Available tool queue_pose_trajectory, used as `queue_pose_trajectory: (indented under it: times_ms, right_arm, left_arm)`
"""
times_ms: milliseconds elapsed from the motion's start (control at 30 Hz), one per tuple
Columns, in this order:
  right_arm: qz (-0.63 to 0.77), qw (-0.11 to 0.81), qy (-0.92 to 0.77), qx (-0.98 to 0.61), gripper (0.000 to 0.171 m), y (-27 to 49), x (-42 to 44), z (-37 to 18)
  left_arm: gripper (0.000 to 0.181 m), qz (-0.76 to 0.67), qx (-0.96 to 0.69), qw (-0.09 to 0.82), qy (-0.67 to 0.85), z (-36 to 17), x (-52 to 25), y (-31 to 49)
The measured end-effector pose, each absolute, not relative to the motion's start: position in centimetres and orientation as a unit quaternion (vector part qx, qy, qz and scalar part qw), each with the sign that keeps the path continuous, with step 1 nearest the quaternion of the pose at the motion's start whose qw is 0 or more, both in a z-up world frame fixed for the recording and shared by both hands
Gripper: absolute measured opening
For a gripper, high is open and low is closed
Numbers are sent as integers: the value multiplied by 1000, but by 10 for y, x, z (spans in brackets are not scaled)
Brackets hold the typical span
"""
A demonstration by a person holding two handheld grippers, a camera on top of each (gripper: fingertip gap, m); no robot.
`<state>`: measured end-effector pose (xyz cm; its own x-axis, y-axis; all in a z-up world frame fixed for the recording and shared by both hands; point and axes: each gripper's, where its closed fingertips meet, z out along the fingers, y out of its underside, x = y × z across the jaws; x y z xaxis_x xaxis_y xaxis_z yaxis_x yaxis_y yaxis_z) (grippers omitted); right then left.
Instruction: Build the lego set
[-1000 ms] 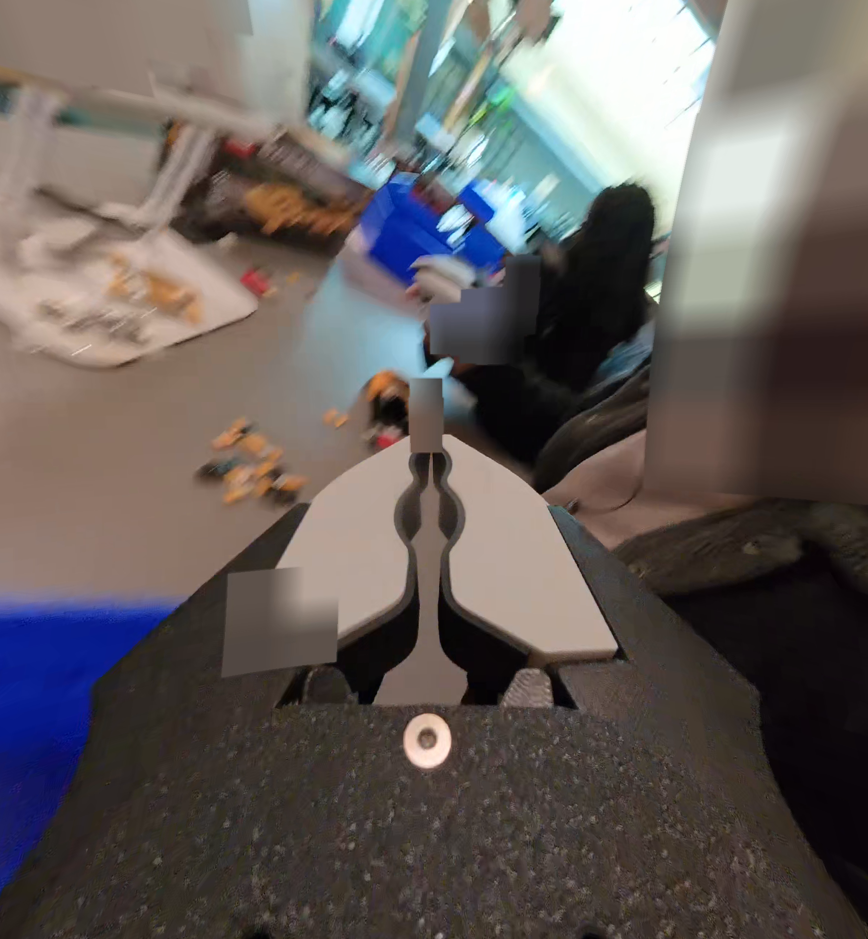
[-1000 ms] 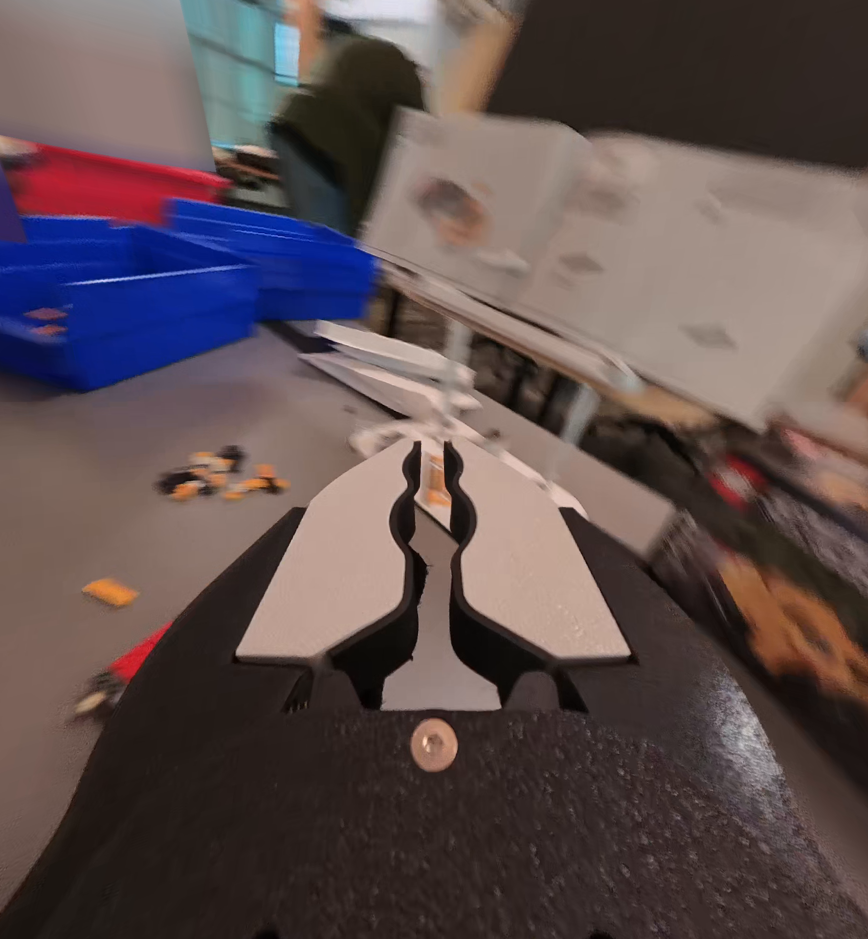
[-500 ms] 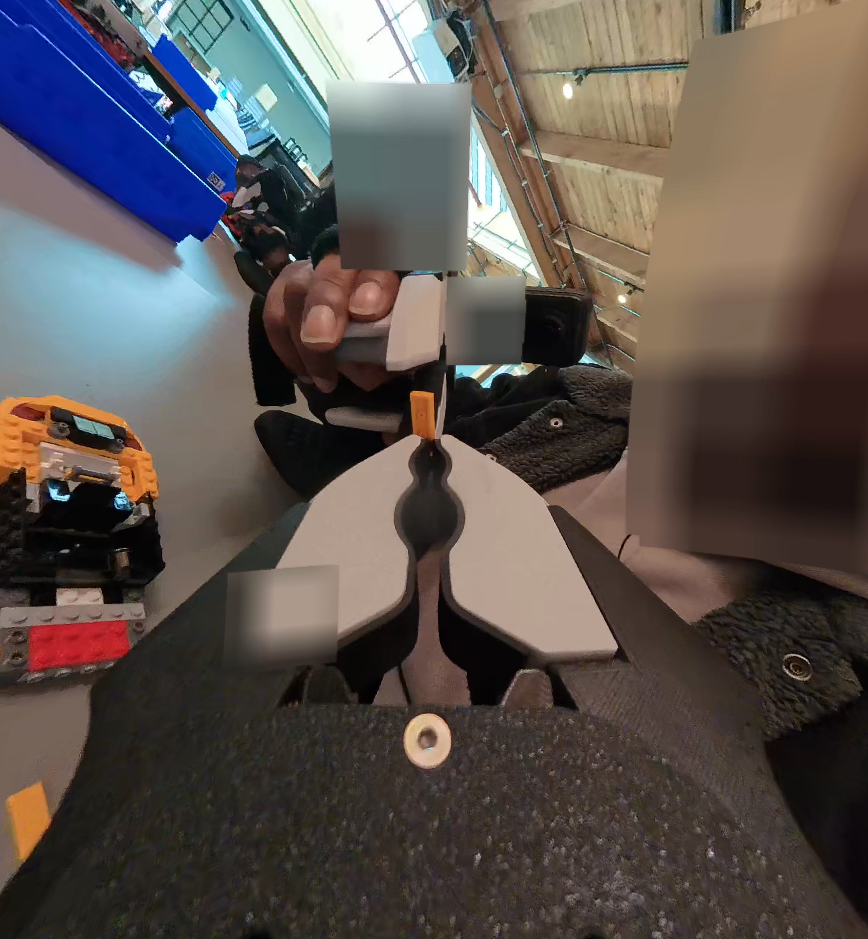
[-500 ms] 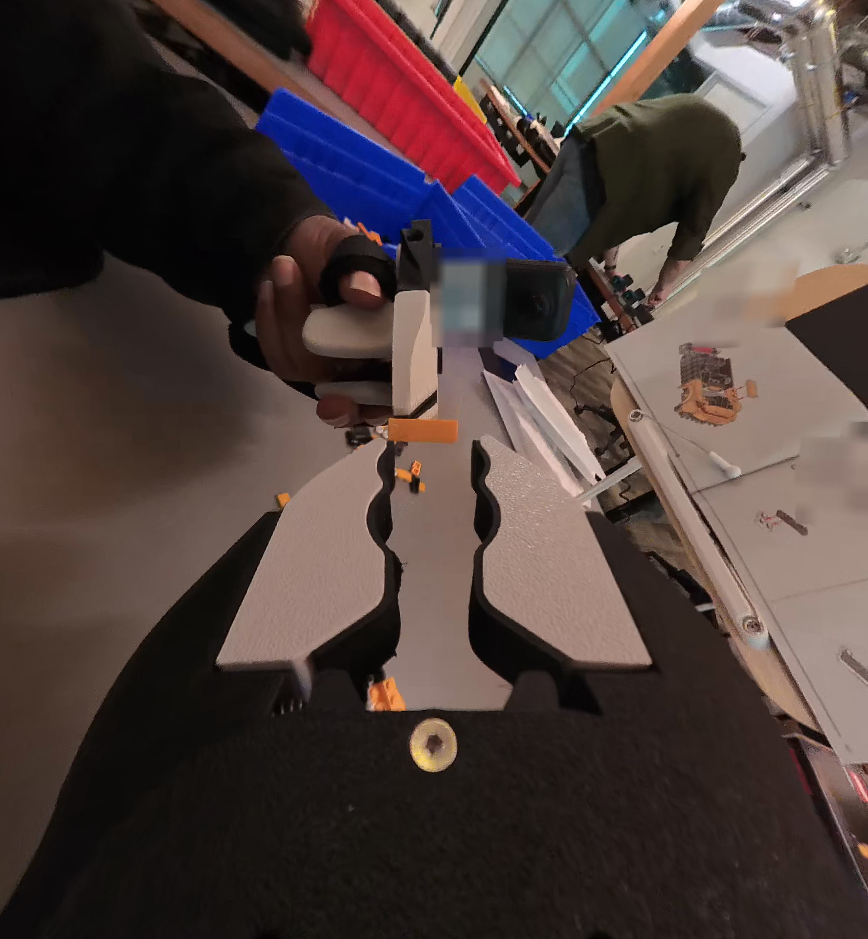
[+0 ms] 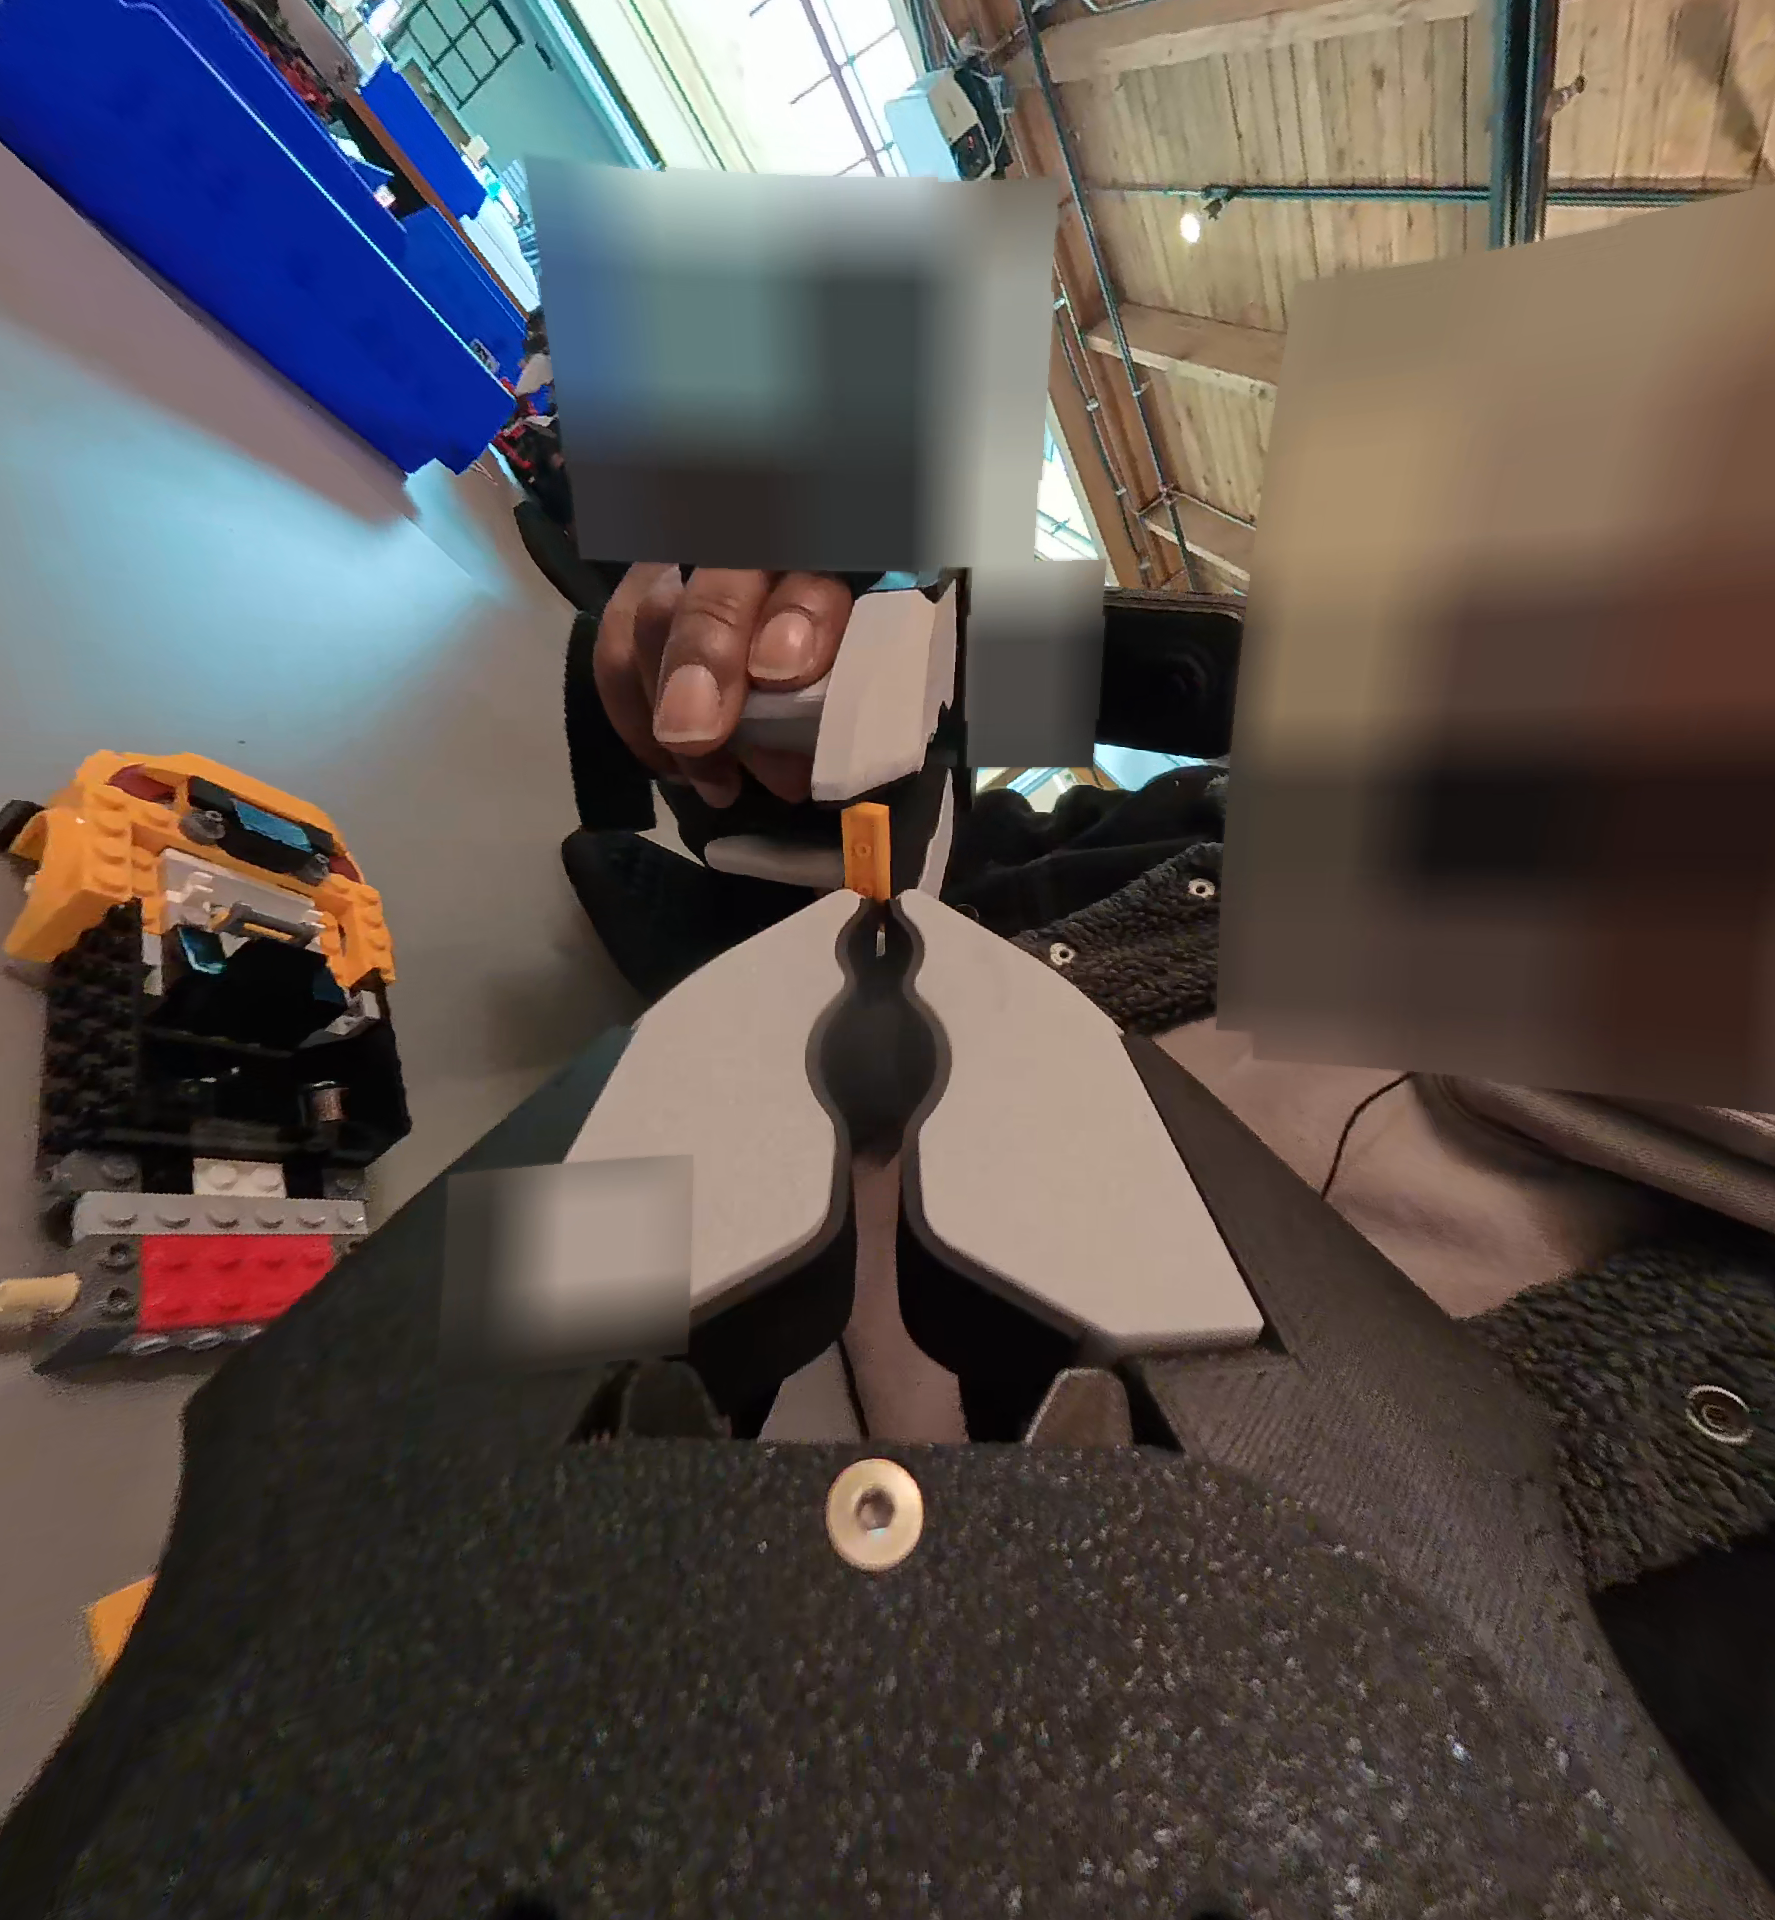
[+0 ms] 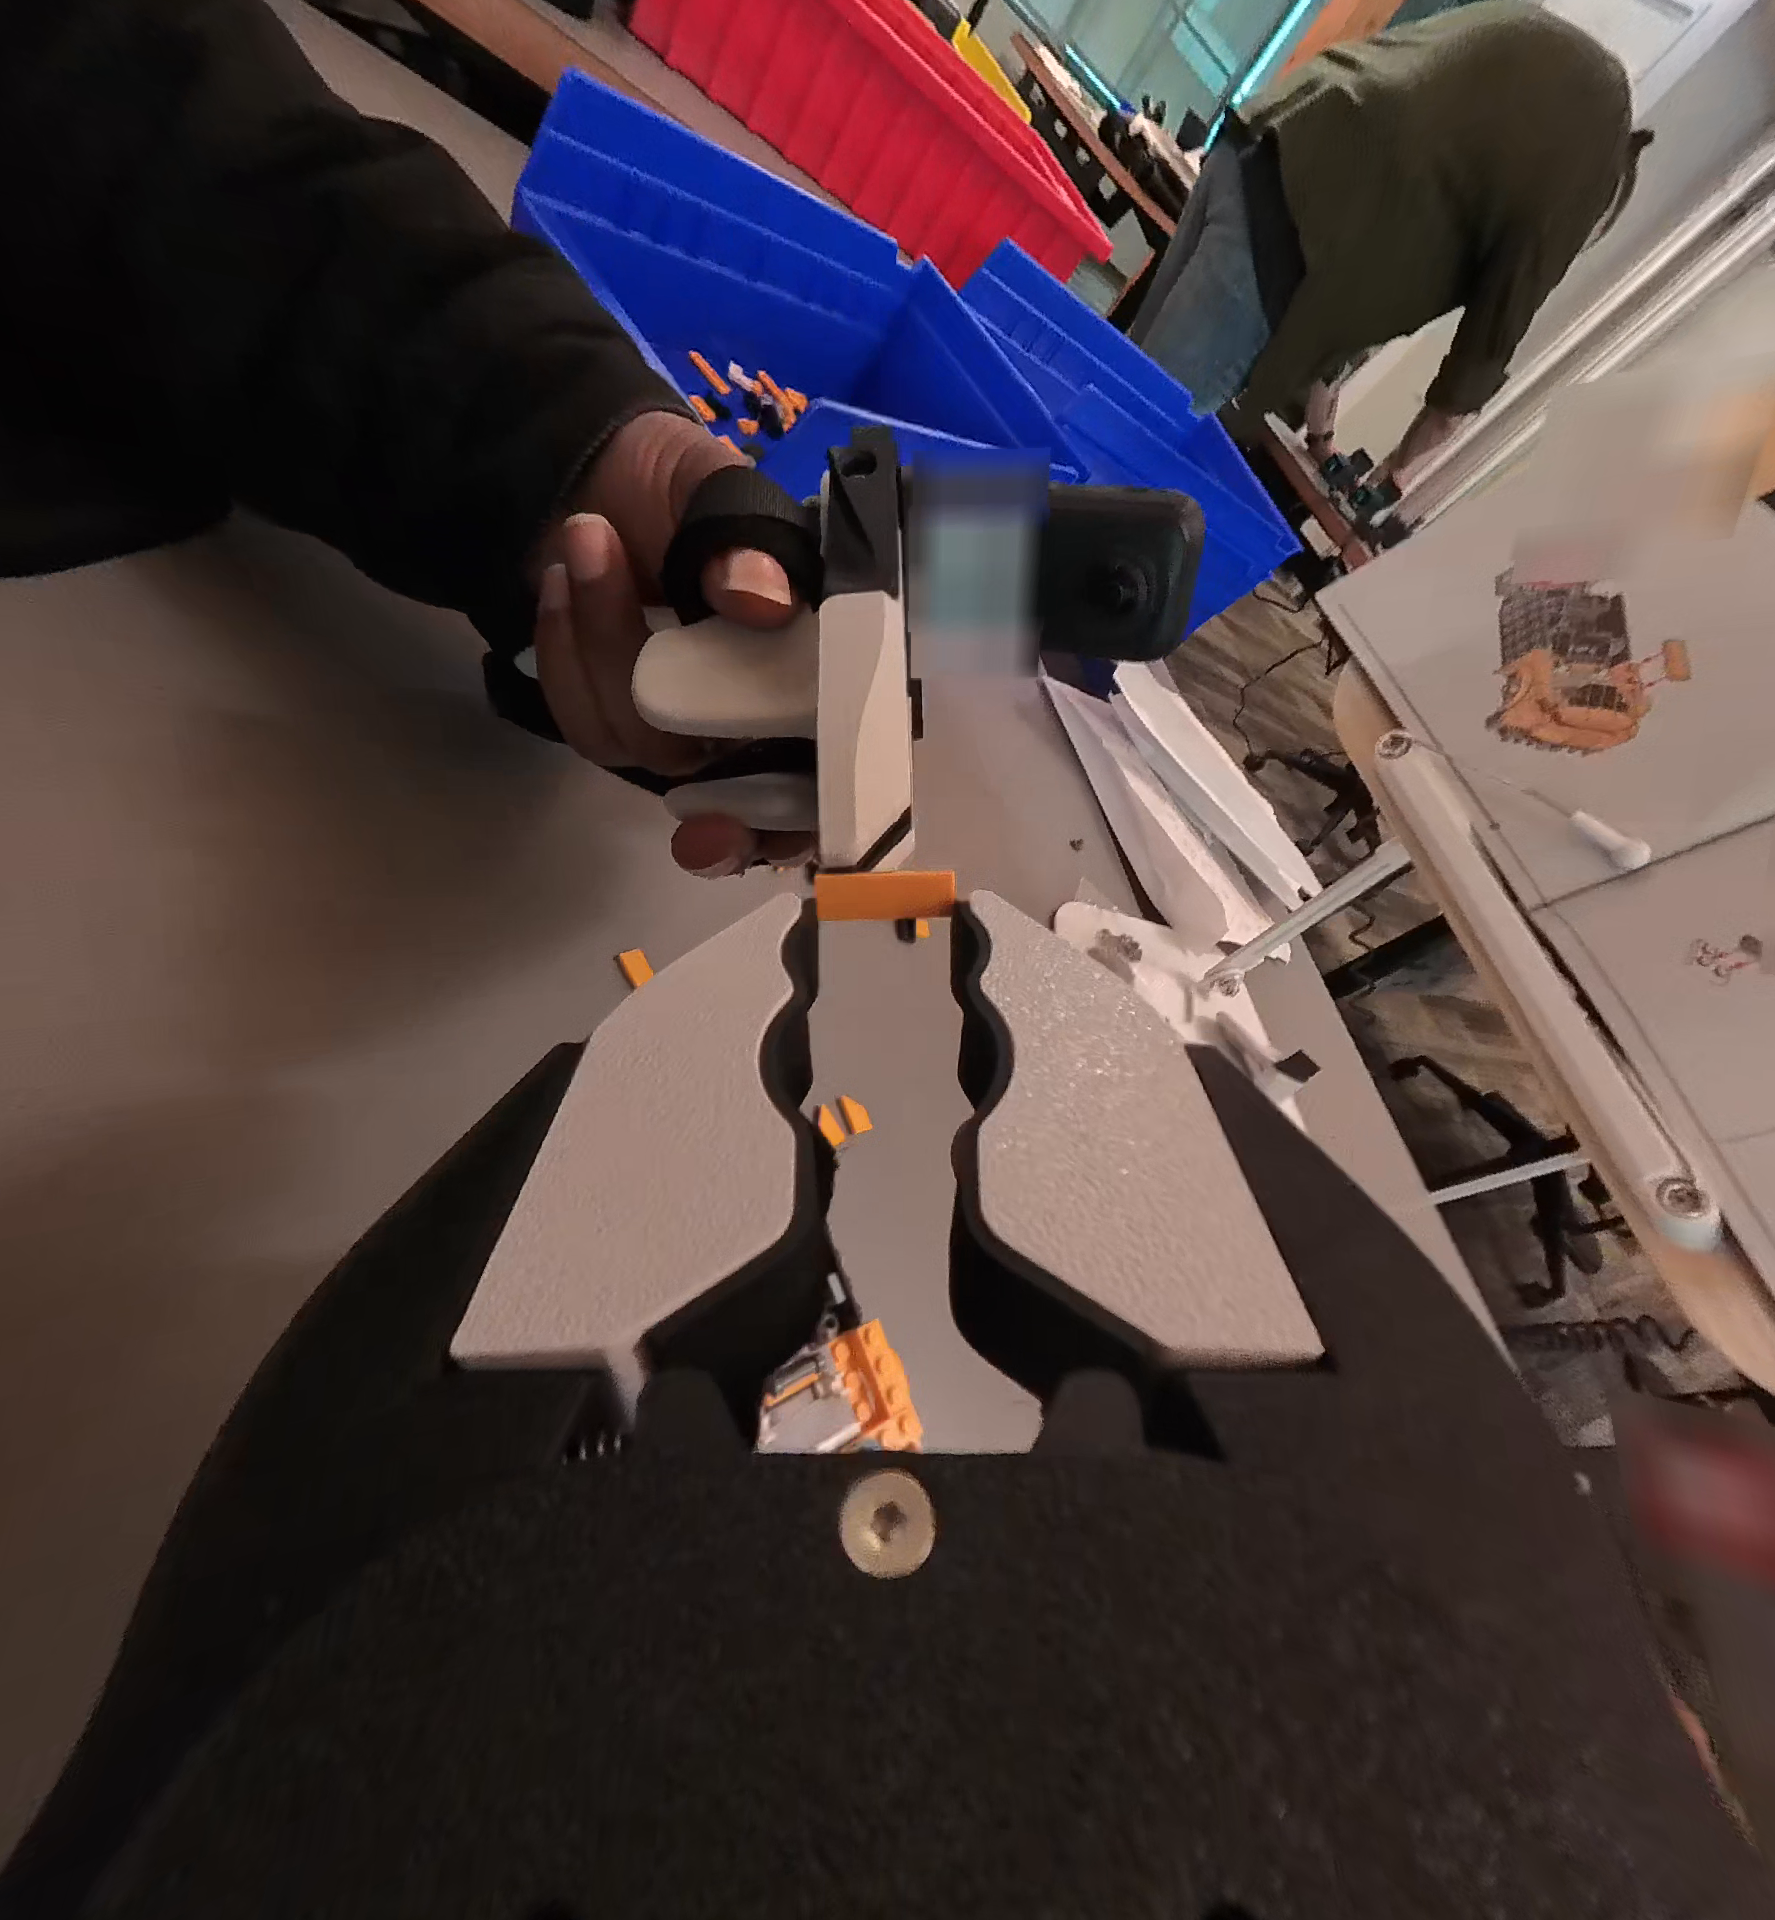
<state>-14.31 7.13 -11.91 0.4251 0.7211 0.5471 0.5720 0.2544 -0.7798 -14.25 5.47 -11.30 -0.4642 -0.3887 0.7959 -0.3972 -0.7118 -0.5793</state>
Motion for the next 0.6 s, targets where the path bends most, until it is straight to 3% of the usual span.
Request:
queue_pose_trajectory:
  times_ms: [367, 600]
  right_arm:
    - [78, 565, -472, -673, 25, 95, -104, -133]
    - [51, 451, -474, -754, 25, 149, -58, -165]
  left_arm:
    - [10, 685, 578, -136, -422, -124, -139, 80]
    - [7, 584, 630, -251, -447, -120, -142, 101]
